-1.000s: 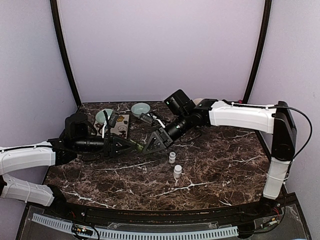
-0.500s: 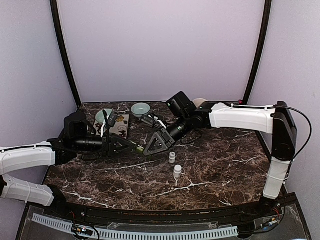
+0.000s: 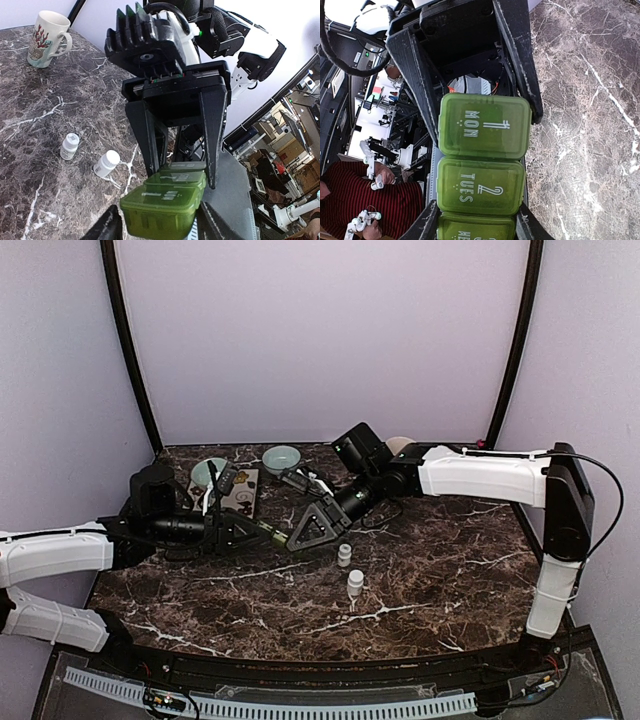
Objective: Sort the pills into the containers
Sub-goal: Open the lid of the pill container.
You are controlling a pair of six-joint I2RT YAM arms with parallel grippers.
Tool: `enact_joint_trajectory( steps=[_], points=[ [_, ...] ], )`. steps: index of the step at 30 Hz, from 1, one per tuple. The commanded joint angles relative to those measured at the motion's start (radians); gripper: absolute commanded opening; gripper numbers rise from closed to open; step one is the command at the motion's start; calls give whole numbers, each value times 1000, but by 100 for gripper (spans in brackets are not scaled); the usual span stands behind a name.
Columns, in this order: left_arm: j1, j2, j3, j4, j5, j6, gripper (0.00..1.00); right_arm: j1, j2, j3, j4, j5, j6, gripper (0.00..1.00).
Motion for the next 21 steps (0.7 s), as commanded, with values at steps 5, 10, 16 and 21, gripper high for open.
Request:
enact_joint_trajectory(
  steps=[5,10,16,21],
  points=[
    [41,4,13,17,17,3,50,-6,-3,14,-30,-32,-54,35],
    [48,13,23,15,25,1,49,-5,4,24,-53,-30,-77,35],
    [49,36,41,18,41,-1,50,-1,21,44,-74,-30,-97,34],
    [50,53,52,23,53,-1,50,4,36,56,-76,-39,-104,33]
  ],
)
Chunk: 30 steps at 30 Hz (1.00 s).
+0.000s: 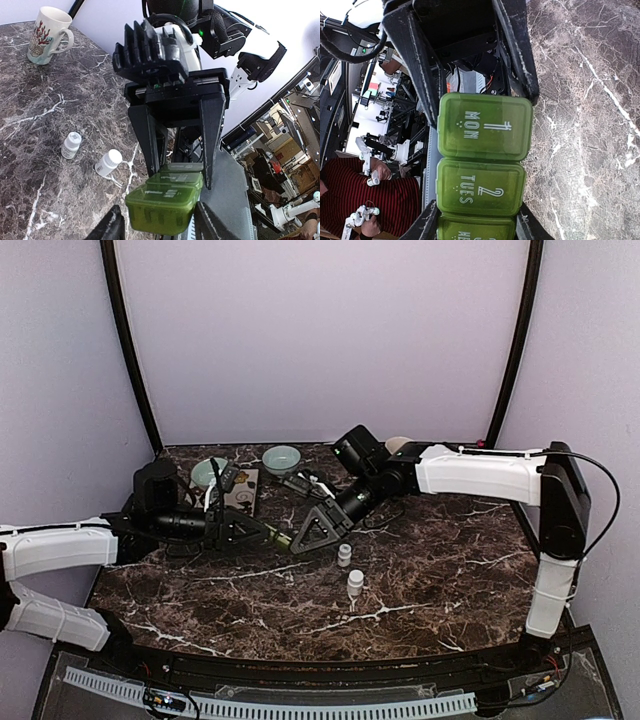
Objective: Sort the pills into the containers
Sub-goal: Open the lid of the pill container.
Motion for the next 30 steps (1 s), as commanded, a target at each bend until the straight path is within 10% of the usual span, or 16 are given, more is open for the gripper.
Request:
enact_joint_trajectory(
  steps=[1,30],
  points=[
    [11,13,40,16,8,-1,50,9,18,38,2,-40,-27,33],
    [13,67,61,62,87,-42,39,29,45,94,-45,-26,-62,32]
  ],
)
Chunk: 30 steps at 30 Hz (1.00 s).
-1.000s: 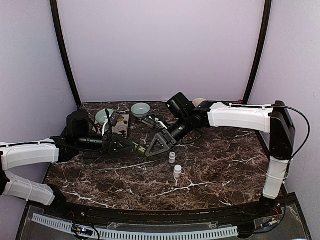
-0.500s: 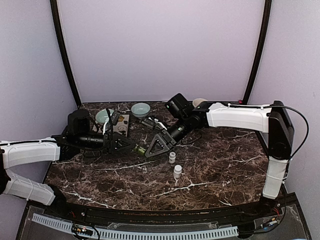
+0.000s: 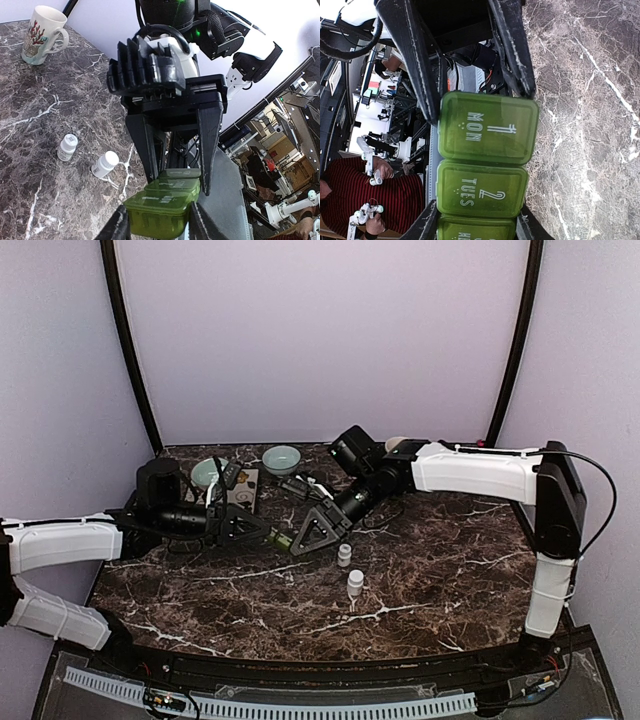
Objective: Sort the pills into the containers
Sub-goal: Open the lid of the pill container.
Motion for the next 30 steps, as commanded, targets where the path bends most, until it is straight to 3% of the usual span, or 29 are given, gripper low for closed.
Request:
enact_joint_trajectory(
  steps=[1,4,9,21,30],
  points=[
    [2,22,37,38,32,-25,43,25,19,58,23,-25,-47,32],
    [2,32,39,33,44,-30,51,26,22,62,23,-28,-47,32],
    [2,38,33,30,54,-30,56,28,20,65,25,-31,-48,32],
    [2,44,35,50,67,-36,36,32,27,65,7,-15,-57,32],
    [2,68,56,85,87,-83,33,54,39,119,-82,98,-127,30]
  ],
)
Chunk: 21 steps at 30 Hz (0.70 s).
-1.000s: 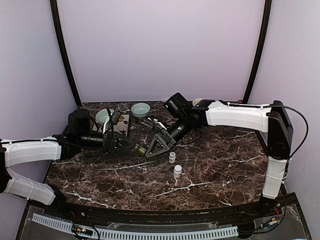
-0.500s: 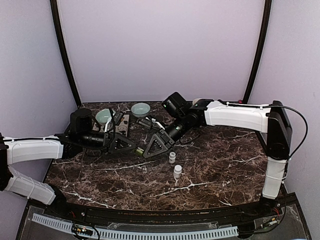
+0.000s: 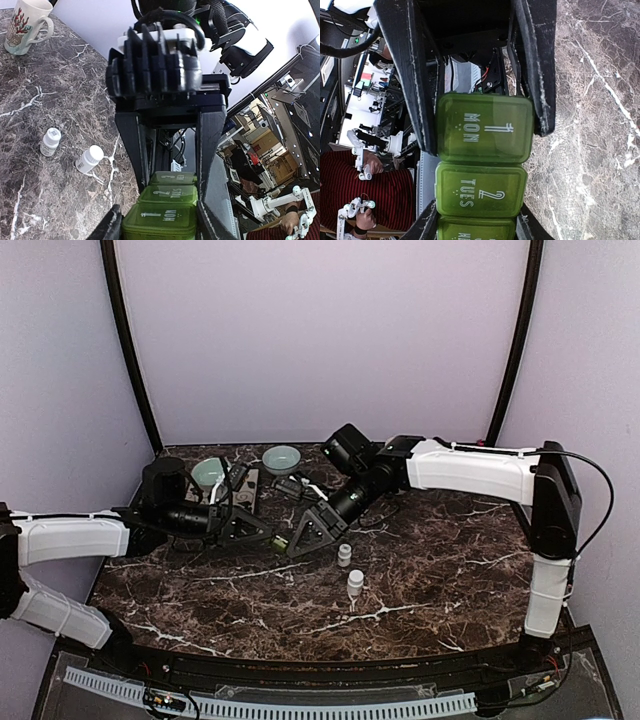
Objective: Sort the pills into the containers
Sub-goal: Open the lid of the pill container.
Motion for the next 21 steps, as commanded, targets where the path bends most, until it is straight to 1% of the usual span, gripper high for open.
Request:
enact_joint_trajectory(
  steps=[1,6,10,19,21],
  points=[
    [-2,10,44,38,2,-43,33,37,12,56,-23,86,-63,30],
    [-2,11,65,30,12,-67,33,54,13,70,-55,198,-95,29],
    [-2,10,78,7,12,-69,33,63,8,71,-57,257,-104,29],
    [-2,10,86,-52,11,-58,33,65,-8,67,-40,328,-98,28],
    [-2,9,86,-58,12,-53,30,65,-9,65,-38,328,-95,29]
  ],
)
